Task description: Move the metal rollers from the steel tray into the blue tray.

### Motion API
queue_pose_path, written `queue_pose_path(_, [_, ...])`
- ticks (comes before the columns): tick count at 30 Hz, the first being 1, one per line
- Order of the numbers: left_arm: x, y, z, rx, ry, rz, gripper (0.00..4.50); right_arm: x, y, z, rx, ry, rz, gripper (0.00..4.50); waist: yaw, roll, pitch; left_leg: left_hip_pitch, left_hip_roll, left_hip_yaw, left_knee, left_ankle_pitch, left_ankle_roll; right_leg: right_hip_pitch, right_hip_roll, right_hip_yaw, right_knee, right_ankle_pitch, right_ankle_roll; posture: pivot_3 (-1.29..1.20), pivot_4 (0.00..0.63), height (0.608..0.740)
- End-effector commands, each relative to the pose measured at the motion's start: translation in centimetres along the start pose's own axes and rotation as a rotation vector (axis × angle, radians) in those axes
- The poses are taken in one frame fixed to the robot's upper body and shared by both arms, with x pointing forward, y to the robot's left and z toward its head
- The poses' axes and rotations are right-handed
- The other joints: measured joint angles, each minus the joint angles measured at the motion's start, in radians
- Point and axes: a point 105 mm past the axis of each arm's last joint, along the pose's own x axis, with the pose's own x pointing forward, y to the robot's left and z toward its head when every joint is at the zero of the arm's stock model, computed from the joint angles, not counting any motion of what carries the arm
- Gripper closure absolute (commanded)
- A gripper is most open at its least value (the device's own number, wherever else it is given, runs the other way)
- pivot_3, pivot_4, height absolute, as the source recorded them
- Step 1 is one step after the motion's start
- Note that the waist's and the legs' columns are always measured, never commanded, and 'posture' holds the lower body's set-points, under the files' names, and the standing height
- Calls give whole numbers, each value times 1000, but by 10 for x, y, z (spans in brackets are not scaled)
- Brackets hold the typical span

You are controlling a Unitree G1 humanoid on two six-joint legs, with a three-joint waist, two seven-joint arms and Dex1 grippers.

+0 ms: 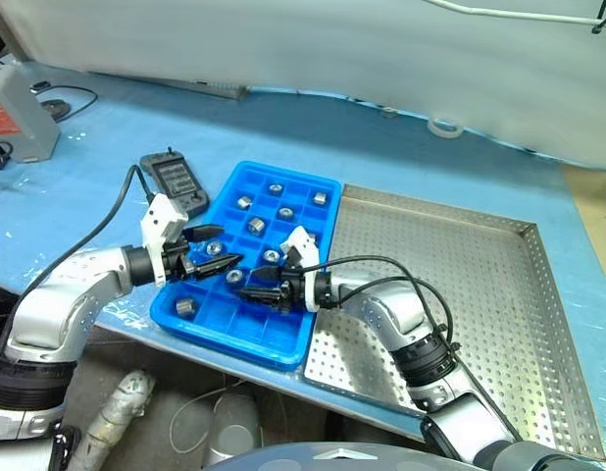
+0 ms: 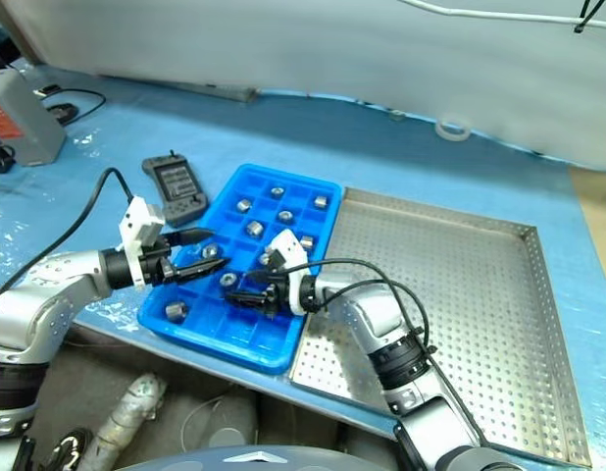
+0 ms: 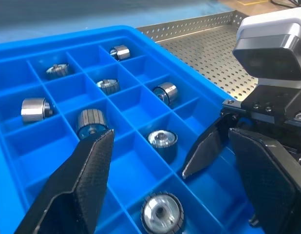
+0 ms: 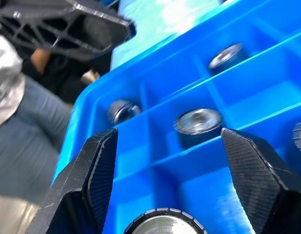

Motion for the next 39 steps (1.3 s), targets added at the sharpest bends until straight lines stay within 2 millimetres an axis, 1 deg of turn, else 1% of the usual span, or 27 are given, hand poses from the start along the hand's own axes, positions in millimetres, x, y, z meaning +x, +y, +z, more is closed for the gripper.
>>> queue_pose_path(1, [9, 0, 10, 52, -30, -37, 525, -23, -12, 28, -16, -128, -55, 958, -4, -1, 0, 0, 0, 0, 0, 0, 0, 0, 0, 0, 0, 0, 0, 166, 150, 740])
queue_pose_path(3, [12, 2, 12, 58, -36, -47, 525, -36, -16, 35, -16, -161, -68, 958, -9, -1, -1, -1, -1, 1, 1, 0, 0, 0, 0, 0, 0, 0, 0, 166, 150, 740])
queue_pose_path(5, [17, 6, 13, 65, -42, -53, 525, -55, -21, 38, -22, -175, -88, 958, -16, -2, -1, -1, -1, 1, 1, 0, 0, 1, 0, 0, 0, 0, 0, 132, 150, 740])
queue_pose_path(7, [21, 8, 14, 71, -46, -65, 525, -69, -27, 39, -23, -189, -131, 958, -26, -2, -1, -1, -1, 1, 1, 0, 0, 2, 0, 0, 0, 0, 0, 112, 150, 740])
queue_pose_path(10, [29, 8, 16, 79, -56, -86, 525, -76, -31, 38, -18, -204, -179, 958, -44, -4, -2, -1, 0, 1, 1, 0, 0, 2, 0, 0, 0, 0, 0, 92, 150, 740])
queue_pose_path(12, [33, 8, 18, 83, -61, -105, 525, -75, -30, 46, -13, -253, -199, 958, -58, -4, -3, -1, 0, 2, 1, 0, 0, 1, 0, 0, 0, 0, -1, 66, 150, 740])
queue_pose_path(15, [37, 6, 17, 88, -53, -134, 525, -75, -27, 67, 23, -360, -198, 958, -84, -5, -4, -1, 0, 2, 1, 0, 0, 1, 1, 0, 0, -1, -4, 57, 150, 740])
queue_pose_path(18, [44, 4, 14, 87, -46, -159, 525, -81, -26, 94, 79, -474, -194, 958, -87, -4, -4, -1, 0, 2, 1, 0, 0, 0, 0, 1, 0, -1, -5, 40, 150, 740])
queue_pose_path(20, [51, 0, 13, 87, -49, -188, 525, -86, -25, 114, 95, -532, -184, 958, -86, -3, -3, -1, 0, 3, 1, 0, 1, 0, 0, 1, 0, -1, -6, 31, 150, 740])
queue_pose_path(22, [62, -2, 15, 107, -69, -198, 525, -89, -19, 131, 94, -567, -154, 958, -81, -1, -2, -1, 0, 4, 2, 0, 1, 1, 0, 1, 0, -1, -6, 19, 150, 740])
queue_pose_path(24, [73, 1, 22, 140, -104, -172, 525, -90, -14, 141, 105, -582, -133, 958, -79, -1, -2, -1, -1, 5, 2, 0, 1, 2, 0, 1, 0, -1, -6, 11, 150, 740])
queue_pose_path(25, [77, 2, 24, 154, -114, -164, 525, -90, -13, 142, 112, -584, -126, 958, -80, -2, -2, -1, -1, 5, 2, 0, 1, 2, 0, 1, 0, -1, -6, 11, 150, 740])
queue_pose_path(26, [81, 0, 28, 221, -143, -168, 525, -88, -11, 142, 132, -584, -107, 958, -82, -3, -3, -2, 0, 5, 2, 0, 1, 2, 0, 1, 0, -1, -6, 11, 150, 740])
queue_pose_path(27, [86, -2, 38, 266, -192, -161, 525, -87, -9, 142, 149, -580, -91, 958, -83, -4, -4, -2, 0, 5, 2, 0, 1, 2, 0, 1, 0, -1, -6, 6, 150, 740])
queue_pose_path(28, [89, -4, 44, 296, -229, -154, 525, -86, -8, 141, 160, -577, -81, 958, -83, -4, -4, -2, 0, 4, 2, 0, 1, 2, 0, 1, 0, -1, -6, 6, 150, 740])
queue_pose_path(30, [93, -6, 64, 341, -316, -158, 525, -82, -5, 136, 162, -547, -65, 958, -83, -3, -4, -3, 0, 4, 2, 0, 1, 1, 0, 1, 0, 0, -5, 6, 150, 740])
queue_pose_path(32, [96, -8, 77, 450, -366, -150, 525, -80, -2, 134, 163, -531, -48, 958, -84, -3, -4, -4, 0, 3, 2, 0, 2, 0, 1, 0, 0, 1, -2, 6, 150, 740])
queue_pose_path(36, [98, -12, 88, 505, -387, -182, 525, -77, -1, 131, 154, -513, -48, 958, -86, -3, -4, -4, -1, 3, 2, -1, 2, 0, 0, 1, 0, 1, -2, -5, 150, 740])
queue_pose_path(37, [98, -17, 87, 525, -381, -215, 525, -76, -3, 129, 154, -506, -57, 958, -86, -3, -4, -4, -1, 4, 2, -1, 2, 0, 0, 1, 0, 1, -2, -5, 150, 740])
queue_pose_path(39, [98, -28, 83, 511, -357, -300, 525, -75, -4, 128, 150, -499, -66, 958, -85, -3, -4, -4, -1, 4, 2, -1, 2, 0, 0, 1, 0, 1, -2, -6, 150, 740])
